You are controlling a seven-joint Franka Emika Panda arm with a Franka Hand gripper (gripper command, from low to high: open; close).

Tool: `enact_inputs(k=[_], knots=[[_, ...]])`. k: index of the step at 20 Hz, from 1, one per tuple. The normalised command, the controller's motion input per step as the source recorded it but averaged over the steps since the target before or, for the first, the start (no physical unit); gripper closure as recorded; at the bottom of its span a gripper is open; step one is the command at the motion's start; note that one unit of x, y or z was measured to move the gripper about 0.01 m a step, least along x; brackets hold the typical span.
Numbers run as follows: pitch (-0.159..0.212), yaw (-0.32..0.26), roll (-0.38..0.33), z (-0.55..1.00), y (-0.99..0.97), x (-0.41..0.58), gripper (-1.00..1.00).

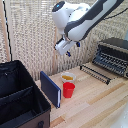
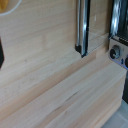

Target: Gently stretch your hand towards the oven tray's handle, obtaining a firm grip, and draw it cautiously out of the oven. Transition your grip to the hot dog bowl, gingerly seizing the edge, and elevate it from the surface. Hover the bowl over the tray, delicately lower it, and temper your grip, establishing the bowl's equilibrium.

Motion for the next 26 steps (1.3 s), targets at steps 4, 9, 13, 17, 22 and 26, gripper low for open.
enact_inputs(k=[4,9,13,17,22,26], knots=[[-0.009,0.016,-0.233,-0.06,-0.26,0.198,-1.00],[-0.031,0.000,-0.166,-0.07,-0.29,0.239,-1.00],[-0.010,0.000,-0.176,-0.10,-0.31,0.234,-1.00],[0.000,0.000,-0.203,-0.12,-0.37,0.211,-1.00],[0.000,0.019,-0.227,-0.06,-0.42,0.128,-1.00],[0.003,0.070,-0.208,-0.05,-0.42,0.049,-1.00]])
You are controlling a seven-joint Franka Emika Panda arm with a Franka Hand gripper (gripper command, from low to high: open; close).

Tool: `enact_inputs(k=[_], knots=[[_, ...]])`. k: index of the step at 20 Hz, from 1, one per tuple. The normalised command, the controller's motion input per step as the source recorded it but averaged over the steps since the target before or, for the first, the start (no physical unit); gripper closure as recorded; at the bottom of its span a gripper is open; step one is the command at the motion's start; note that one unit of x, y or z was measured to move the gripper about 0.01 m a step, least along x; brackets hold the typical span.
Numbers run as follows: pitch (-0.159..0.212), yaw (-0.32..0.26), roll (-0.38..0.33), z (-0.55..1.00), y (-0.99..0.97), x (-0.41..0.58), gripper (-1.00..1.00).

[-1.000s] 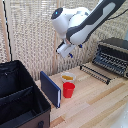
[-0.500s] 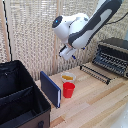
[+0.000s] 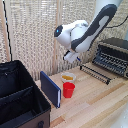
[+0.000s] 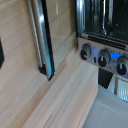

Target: Gently stretch your hand towards the oven tray's handle, obtaining a firm grip, and draw it cautiously out of the oven. Transition your grip to the hot dog bowl, gingerly seizing the edge, and elevate it from the surface. Hover the bowl over the tray, delicately lower it, and temper your grip, establishing the bowl's equilibrium.

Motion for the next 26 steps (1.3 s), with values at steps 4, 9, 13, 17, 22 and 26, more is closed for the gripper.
enact_inputs(k=[4,9,13,17,22,26], knots=[[0.035,0.093,-0.184,-0.16,-0.48,0.066,-1.00],[0.081,0.165,-0.123,-0.26,-0.51,0.040,-1.00],[0.076,0.205,-0.143,-0.20,-0.46,0.031,-1.00],[0.021,0.182,-0.176,-0.05,-0.45,-0.014,-1.00],[0.000,0.138,-0.201,0.00,-0.52,-0.107,-1.00],[-0.018,0.101,-0.182,0.00,-0.66,-0.128,-1.00]])
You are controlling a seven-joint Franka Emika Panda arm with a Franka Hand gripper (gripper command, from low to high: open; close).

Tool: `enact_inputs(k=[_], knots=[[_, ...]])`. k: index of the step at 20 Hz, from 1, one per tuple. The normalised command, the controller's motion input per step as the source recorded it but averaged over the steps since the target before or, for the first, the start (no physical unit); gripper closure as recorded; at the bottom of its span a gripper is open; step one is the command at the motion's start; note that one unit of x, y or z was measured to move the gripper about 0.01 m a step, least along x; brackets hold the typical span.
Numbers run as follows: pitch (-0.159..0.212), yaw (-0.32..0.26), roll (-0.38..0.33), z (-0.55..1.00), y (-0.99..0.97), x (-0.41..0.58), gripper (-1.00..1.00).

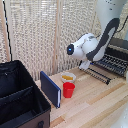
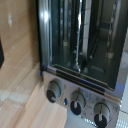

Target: Gently stretch your hand towards the oven tray's handle, obtaining a firm grip, and draw it cautiously out of the oven. Transition your grip to the hot dog bowl, gingerly seizing the edge, and elevate it from the surface. Hover the bowl over the tray, delicately lower it, and temper your grip, establishing the bowl's equilibrium.

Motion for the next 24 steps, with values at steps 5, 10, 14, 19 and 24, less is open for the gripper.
enact_inputs(k=[5,10,14,19,24], knots=[[-0.028,0.091,-0.109,0.00,-0.78,-0.028,-1.00],[0.000,0.126,-0.040,-0.01,-0.78,0.000,-1.00],[0.000,0.096,0.000,0.00,-0.76,0.040,-1.00],[0.000,0.031,0.041,0.00,-0.76,0.095,-1.00],[0.005,0.033,0.060,0.01,-0.64,0.038,-1.00]])
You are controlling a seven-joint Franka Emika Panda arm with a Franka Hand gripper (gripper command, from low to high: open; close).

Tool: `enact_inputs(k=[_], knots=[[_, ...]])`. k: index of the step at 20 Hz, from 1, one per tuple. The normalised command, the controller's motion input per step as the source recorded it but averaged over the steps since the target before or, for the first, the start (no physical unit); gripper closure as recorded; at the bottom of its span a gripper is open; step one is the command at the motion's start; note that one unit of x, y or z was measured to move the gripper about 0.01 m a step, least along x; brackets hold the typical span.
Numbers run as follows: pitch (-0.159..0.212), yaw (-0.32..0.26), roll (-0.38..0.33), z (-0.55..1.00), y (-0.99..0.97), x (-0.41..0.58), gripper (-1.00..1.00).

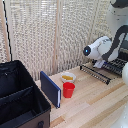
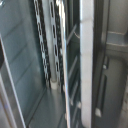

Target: Gently stretch your hand towards the oven tray's handle, obtaining a firm grip, and draw it cautiously out of the oven. Transition your grip to the hot dog bowl, gingerly seizing the edge, and elevate it from the surface. Hover the bowl over the tray, delicately lower it, and temper your grip, establishing the bowl's equilibrium.

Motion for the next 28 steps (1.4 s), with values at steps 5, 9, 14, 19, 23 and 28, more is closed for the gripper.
enact_inputs(k=[5,9,14,19,23,28], knots=[[0.005,0.024,-0.041,0.03,-0.12,-0.019,1.00],[-0.005,-0.009,-0.144,0.08,0.08,-0.121,1.00],[-0.008,-0.034,-0.168,0.10,0.12,-0.141,1.00],[-0.005,-0.047,-0.155,0.06,0.08,-0.119,1.00],[0.036,-0.028,0.114,0.03,-0.12,-0.001,1.00],[0.107,-0.002,0.230,0.04,-0.23,0.000,1.00]])
